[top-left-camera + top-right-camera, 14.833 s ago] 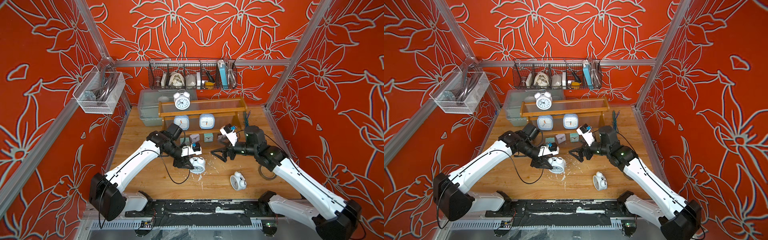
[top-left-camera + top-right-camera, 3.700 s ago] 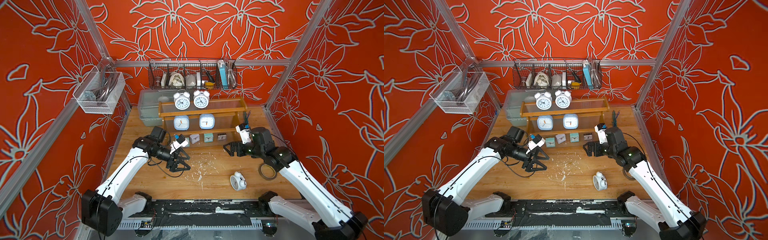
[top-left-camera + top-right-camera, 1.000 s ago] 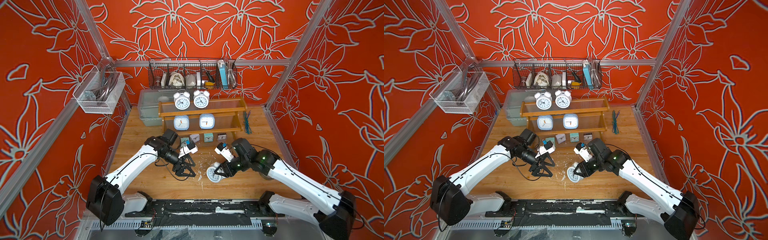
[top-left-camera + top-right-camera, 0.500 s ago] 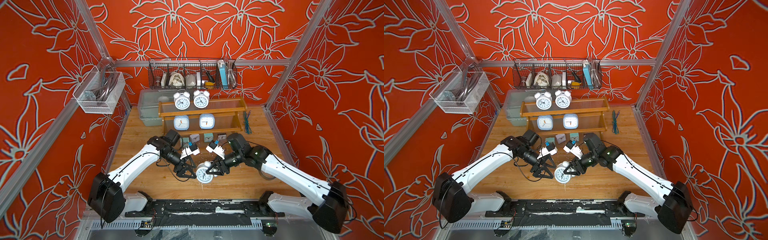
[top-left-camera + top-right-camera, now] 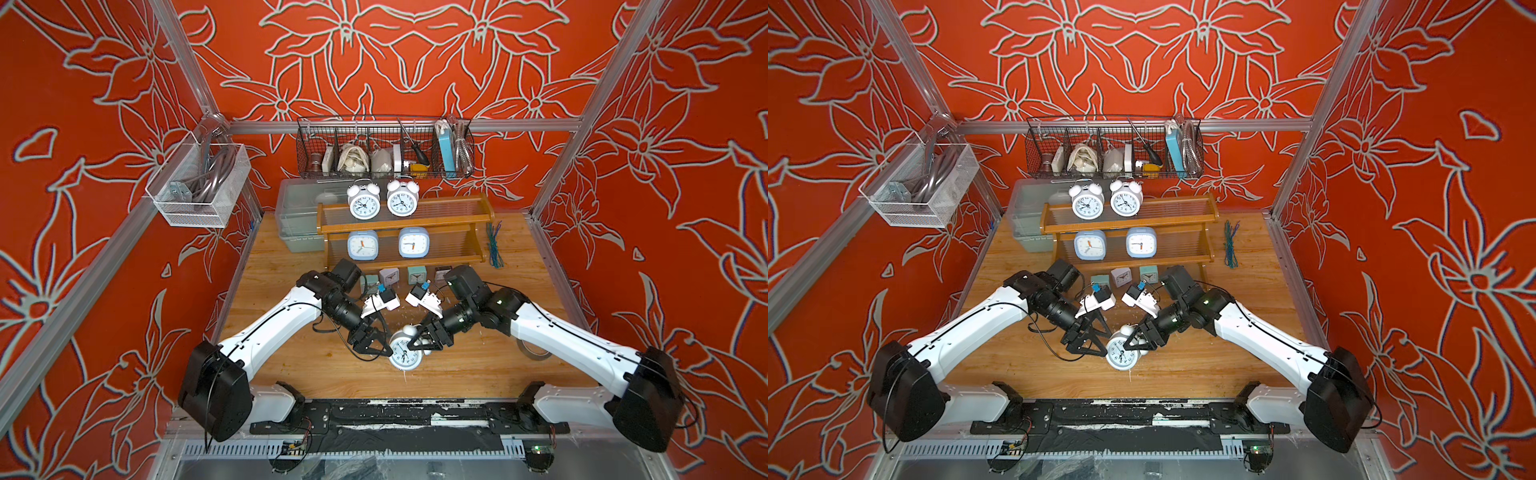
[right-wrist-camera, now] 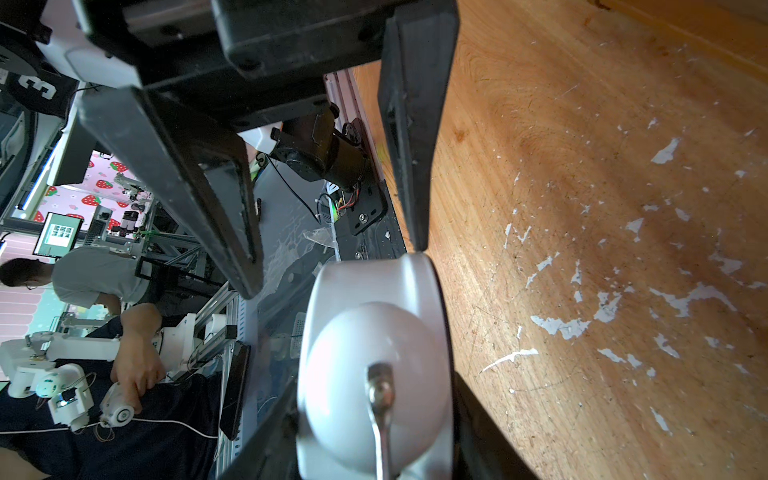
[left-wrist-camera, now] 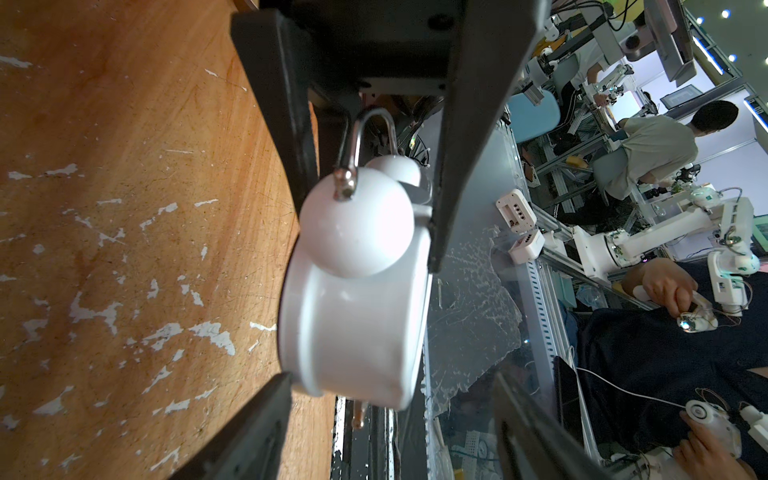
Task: Place the alarm clocks on the shelf by style
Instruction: Pick up the alarm from the center of the board.
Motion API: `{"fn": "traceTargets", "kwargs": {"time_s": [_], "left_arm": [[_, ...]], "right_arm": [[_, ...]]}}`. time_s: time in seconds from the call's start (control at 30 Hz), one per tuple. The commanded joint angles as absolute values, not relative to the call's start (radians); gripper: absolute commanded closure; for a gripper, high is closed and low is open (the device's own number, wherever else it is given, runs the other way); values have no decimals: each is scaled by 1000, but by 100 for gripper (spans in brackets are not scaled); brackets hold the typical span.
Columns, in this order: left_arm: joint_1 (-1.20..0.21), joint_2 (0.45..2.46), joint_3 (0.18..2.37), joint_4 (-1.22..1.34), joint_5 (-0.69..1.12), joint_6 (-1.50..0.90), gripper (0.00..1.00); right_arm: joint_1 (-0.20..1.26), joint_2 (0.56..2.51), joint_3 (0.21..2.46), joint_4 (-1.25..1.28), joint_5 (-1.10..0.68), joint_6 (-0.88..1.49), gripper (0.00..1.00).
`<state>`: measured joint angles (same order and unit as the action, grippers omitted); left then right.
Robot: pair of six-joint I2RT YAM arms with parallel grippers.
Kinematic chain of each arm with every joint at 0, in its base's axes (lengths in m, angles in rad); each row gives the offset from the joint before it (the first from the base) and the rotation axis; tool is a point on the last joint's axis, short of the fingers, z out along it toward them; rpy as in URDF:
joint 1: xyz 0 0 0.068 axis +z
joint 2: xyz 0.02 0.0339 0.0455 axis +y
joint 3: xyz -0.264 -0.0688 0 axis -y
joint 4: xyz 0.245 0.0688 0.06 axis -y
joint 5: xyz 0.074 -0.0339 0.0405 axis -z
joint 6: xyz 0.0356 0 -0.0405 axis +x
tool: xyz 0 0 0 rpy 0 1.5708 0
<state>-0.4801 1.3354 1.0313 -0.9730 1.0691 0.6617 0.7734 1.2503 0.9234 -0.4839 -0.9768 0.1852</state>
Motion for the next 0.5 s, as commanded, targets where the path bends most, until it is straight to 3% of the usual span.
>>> {"fn": "traceTargets", "kwargs": {"time_s": [0.0,0.17,0.47], "left_arm": [[-495,1356,1051,-985,1095,670,22],[-497,1364,1051,-980,1097,667,23],[-499,1355,1051,-987,1103,675,40]], "right_arm": [[778,1247,963,-344,-1061,188,60],[779,1259,951,-290,-1085,203,59],[778,1284,951,-310,-1068,180,59]]}}
